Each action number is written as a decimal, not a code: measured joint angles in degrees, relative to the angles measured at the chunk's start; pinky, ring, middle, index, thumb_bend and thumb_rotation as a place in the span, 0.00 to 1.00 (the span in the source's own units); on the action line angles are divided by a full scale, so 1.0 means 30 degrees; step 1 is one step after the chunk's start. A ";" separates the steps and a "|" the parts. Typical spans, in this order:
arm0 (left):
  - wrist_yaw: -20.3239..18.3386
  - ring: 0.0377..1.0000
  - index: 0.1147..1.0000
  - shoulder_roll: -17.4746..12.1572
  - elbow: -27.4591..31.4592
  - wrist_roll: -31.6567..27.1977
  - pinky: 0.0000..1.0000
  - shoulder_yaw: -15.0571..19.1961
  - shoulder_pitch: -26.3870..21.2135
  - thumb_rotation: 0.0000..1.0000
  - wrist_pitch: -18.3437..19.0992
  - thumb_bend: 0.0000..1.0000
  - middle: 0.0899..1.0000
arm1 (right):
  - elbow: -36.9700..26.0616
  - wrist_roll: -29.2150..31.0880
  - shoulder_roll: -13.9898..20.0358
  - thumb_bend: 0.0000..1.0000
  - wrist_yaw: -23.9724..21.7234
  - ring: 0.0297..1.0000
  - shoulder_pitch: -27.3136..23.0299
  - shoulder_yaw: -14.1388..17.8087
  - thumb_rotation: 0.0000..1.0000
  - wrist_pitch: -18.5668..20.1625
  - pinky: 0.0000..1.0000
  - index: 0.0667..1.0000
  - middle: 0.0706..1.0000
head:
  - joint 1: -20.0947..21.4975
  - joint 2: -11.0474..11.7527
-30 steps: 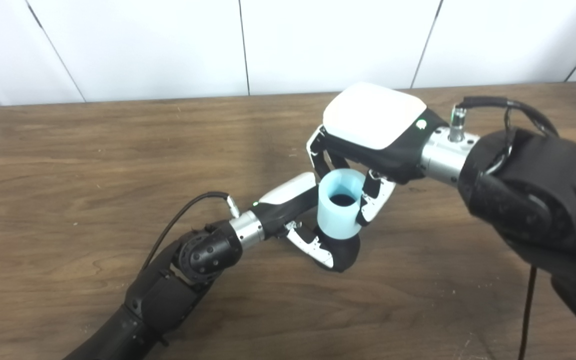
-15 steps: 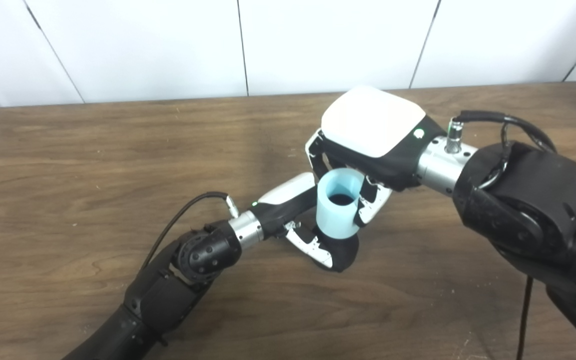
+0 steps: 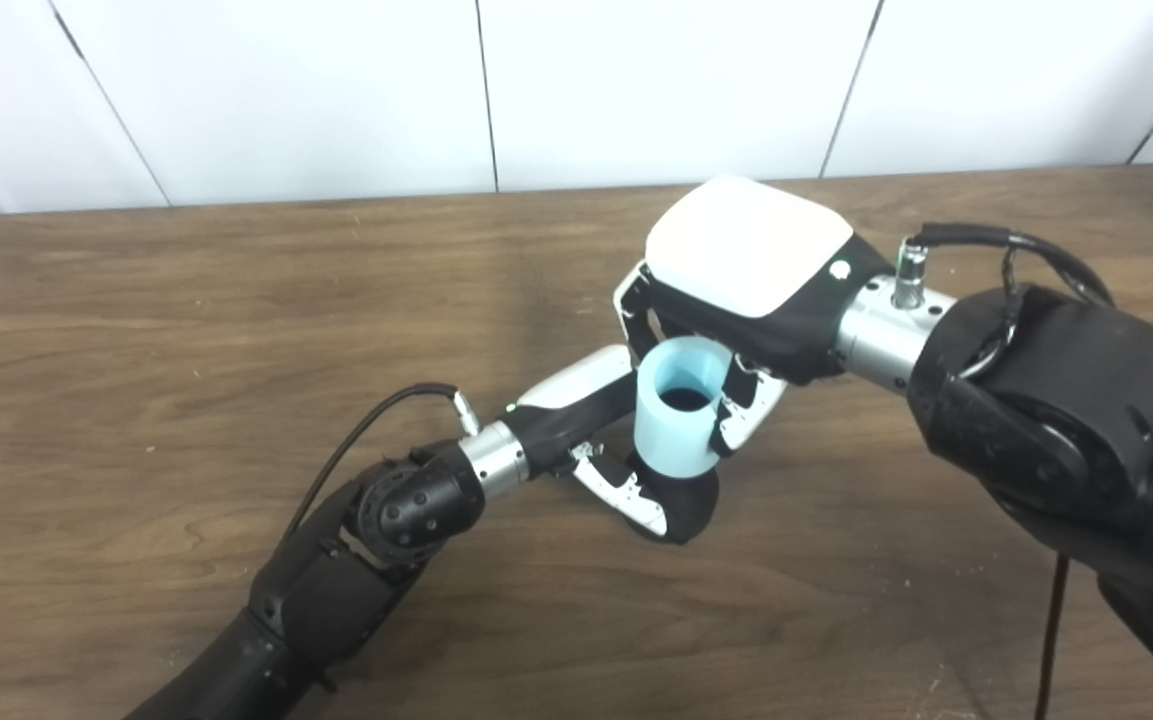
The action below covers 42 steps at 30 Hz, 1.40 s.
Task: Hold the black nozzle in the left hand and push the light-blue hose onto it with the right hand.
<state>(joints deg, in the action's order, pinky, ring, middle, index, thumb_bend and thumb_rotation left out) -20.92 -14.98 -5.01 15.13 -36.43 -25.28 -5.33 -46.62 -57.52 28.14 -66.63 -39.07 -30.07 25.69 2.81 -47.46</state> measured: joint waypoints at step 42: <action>-0.0129 0.62 0.41 -0.0085 0.0180 0.0002 0.75 -0.0204 -0.0037 0.09 -0.0003 0.50 0.48 | -0.0875 0.0318 -0.0035 1.00 -0.0009 0.96 0.1388 0.0498 0.60 -0.0401 0.99 0.91 0.95 | 0.0234 -0.0117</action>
<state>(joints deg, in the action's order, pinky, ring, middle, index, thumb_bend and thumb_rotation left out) -21.31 -15.23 -4.47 15.14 -37.04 -25.39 -5.34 -49.24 -56.57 28.03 -66.66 -34.90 -28.58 24.48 3.52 -47.81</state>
